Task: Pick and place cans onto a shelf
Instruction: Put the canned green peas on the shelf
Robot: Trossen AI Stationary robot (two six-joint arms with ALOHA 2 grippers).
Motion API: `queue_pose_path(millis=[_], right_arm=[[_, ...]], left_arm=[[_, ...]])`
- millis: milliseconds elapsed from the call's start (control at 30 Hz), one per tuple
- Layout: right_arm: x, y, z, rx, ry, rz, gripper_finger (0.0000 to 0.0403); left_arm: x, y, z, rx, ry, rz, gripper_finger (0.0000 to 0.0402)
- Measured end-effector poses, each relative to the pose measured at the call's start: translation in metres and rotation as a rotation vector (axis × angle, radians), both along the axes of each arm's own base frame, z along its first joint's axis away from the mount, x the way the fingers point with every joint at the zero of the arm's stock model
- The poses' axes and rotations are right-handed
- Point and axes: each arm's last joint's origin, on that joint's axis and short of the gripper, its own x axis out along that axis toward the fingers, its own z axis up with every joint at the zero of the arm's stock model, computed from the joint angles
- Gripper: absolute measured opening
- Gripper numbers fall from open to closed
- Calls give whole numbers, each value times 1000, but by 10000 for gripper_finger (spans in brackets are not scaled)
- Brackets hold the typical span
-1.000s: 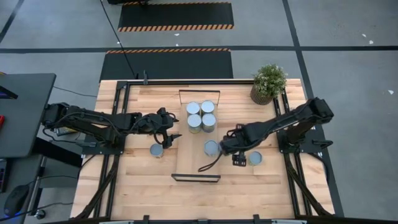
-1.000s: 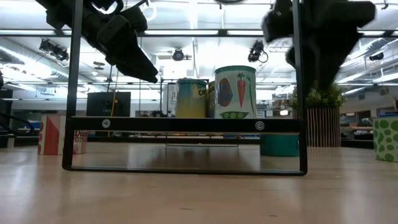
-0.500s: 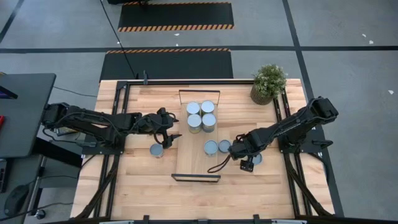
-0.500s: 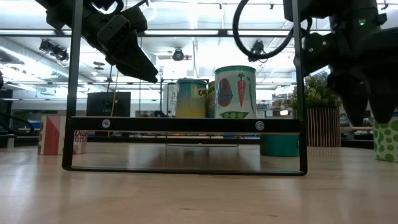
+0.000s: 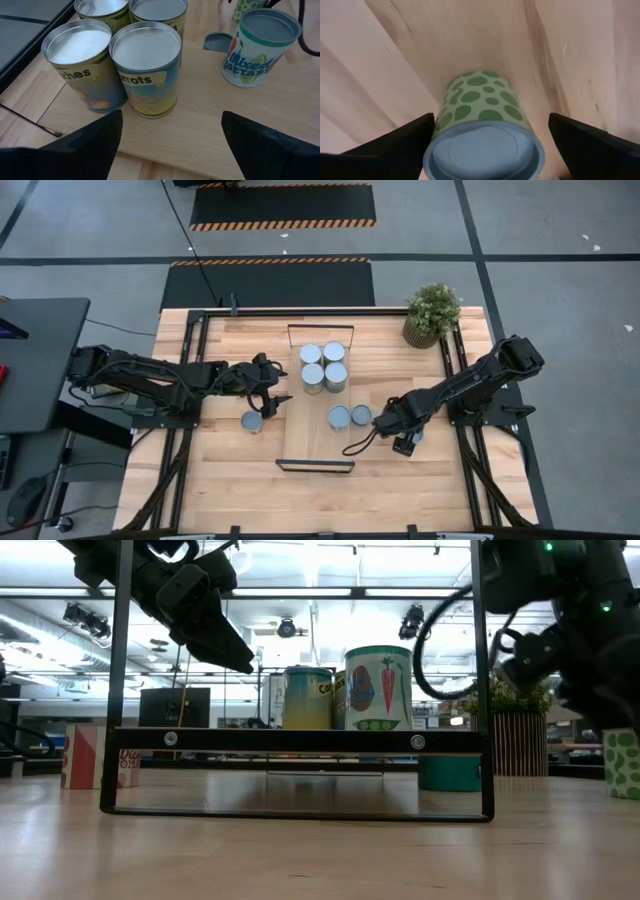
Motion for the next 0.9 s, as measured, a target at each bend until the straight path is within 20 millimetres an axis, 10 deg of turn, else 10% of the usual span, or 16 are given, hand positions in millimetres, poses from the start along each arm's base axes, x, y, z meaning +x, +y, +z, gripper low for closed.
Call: queue_pose_path(millis=[400,900], right_arm=[[-6,-2,-9,28,23,42,336],[25,-4,34,-44,-109,159,309]], left_arm=[[0,0,0,4,1,-3,345],[0,0,0,5,1,-3,345]])
